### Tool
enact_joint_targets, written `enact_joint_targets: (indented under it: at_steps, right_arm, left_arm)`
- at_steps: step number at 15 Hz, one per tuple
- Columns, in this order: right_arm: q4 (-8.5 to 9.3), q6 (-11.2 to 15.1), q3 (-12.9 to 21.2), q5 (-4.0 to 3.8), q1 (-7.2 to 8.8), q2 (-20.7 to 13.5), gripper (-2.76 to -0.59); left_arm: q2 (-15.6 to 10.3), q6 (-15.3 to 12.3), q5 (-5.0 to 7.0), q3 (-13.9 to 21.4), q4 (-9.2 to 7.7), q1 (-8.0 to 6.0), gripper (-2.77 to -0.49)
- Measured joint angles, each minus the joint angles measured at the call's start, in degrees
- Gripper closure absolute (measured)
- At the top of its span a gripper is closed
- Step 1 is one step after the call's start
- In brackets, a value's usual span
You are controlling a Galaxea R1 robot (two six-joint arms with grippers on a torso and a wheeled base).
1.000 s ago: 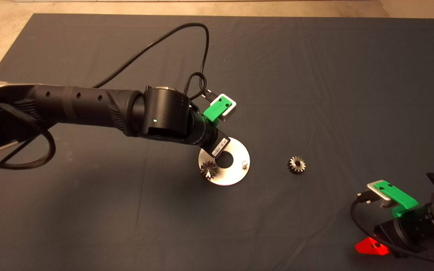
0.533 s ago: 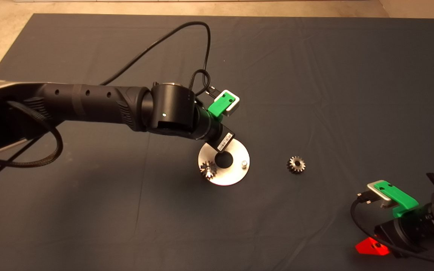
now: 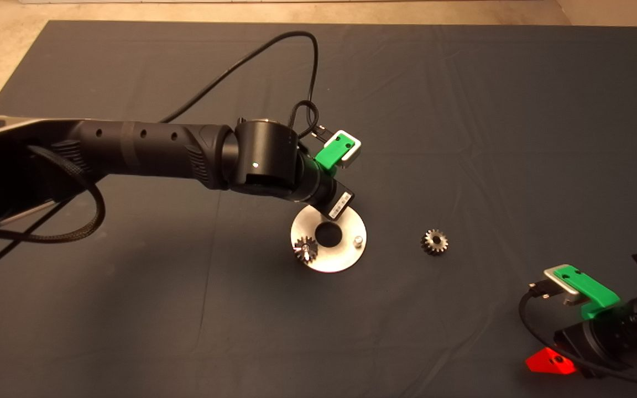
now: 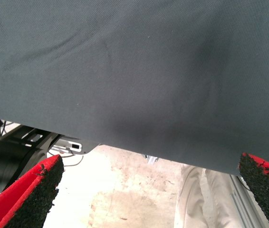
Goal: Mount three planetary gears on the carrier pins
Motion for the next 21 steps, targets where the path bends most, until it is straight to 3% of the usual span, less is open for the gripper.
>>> enact_joint_targets:
  at_steps: [2,5,13,21]
  right_arm:
    - [0.00,-0.1,0.0,0.00,0.00,-0.3,-2.75]
    - [0.00,-0.3,0.0,-0.01,0.00,-1.1,-2.75]
    - [-0.07,-1.0,0.0,0.04,0.00,-2.3,-2.75]
    - [-0.07,-2.6,0.0,0.05,0.00,-3.8,-2.75]
  left_arm:
    - [0.0,0.0,-0.16,-0.4,0.05,0.10,-0.64]
    - [0.0,0.1,-0.62,-0.5,0.30,2.24,-0.64]
    - [0.1,0.3,-0.99,-1.3,1.73,2.38,-0.64]
    - [-0.1,2.2,-0.54,-1.3,1.83,2.35,-0.64]
